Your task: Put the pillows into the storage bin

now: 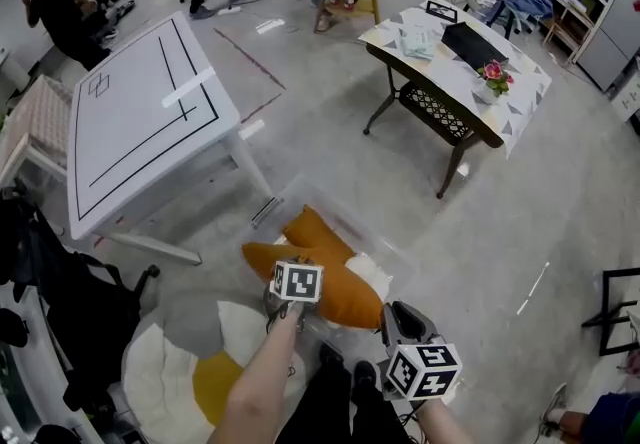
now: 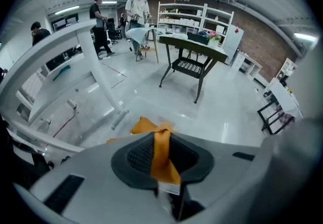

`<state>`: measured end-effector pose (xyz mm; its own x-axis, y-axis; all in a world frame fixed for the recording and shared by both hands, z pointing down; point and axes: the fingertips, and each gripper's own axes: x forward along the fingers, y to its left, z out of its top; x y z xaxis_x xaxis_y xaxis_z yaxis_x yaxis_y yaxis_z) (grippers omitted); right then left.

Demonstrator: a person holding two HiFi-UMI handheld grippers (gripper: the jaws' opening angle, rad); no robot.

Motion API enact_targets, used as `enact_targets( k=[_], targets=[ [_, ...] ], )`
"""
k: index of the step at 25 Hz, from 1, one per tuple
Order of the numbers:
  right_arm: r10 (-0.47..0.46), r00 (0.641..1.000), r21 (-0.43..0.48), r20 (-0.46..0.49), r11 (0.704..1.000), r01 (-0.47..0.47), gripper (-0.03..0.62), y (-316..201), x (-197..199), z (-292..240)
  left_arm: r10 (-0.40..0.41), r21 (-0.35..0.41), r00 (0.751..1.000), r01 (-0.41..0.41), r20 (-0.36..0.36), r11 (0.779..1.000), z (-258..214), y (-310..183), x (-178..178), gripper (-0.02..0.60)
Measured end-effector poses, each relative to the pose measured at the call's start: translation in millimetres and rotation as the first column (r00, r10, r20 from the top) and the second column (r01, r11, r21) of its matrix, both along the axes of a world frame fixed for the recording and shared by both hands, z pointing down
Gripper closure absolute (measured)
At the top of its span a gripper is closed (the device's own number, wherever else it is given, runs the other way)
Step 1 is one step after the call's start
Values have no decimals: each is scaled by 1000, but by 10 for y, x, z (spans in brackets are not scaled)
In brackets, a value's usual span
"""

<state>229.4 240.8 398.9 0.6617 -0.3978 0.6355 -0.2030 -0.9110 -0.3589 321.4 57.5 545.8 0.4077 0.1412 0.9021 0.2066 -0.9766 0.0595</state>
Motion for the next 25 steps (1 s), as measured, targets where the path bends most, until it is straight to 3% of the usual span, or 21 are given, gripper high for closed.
enact_targets(
  k=[3,6,9,13,16,22,25],
  targets=[
    [13,1000,-17,11,1000,-13,534,82,34,54,-18,11,999,18,32,1000,229,-31,-11,515],
    [27,999,-26,20,999,-26,534,133,71,103,-13,-6,1000,13,6,1000,246,43,119,496],
    [34,999,-26,32,999,-33,534,124,93,135,-47,-98,997,41,-62,994,62,134,369,435],
    [26,999,-25,32,999,-26,534,89,160,137,-150,-220,980,118,-135,968,-279,106,606,423],
    [13,1000,-19,28,1000,-13,534,37,161,124,-154,-217,975,117,-161,969,-403,3,481,425],
    [-17,1000,-19,19,1000,17,534,-55,130,64,-105,-192,982,74,-157,979,-468,-111,-99,426],
    [-34,999,-19,6,999,34,536,-90,117,28,-127,-215,978,89,-168,973,-554,-143,-366,453]
  ],
)
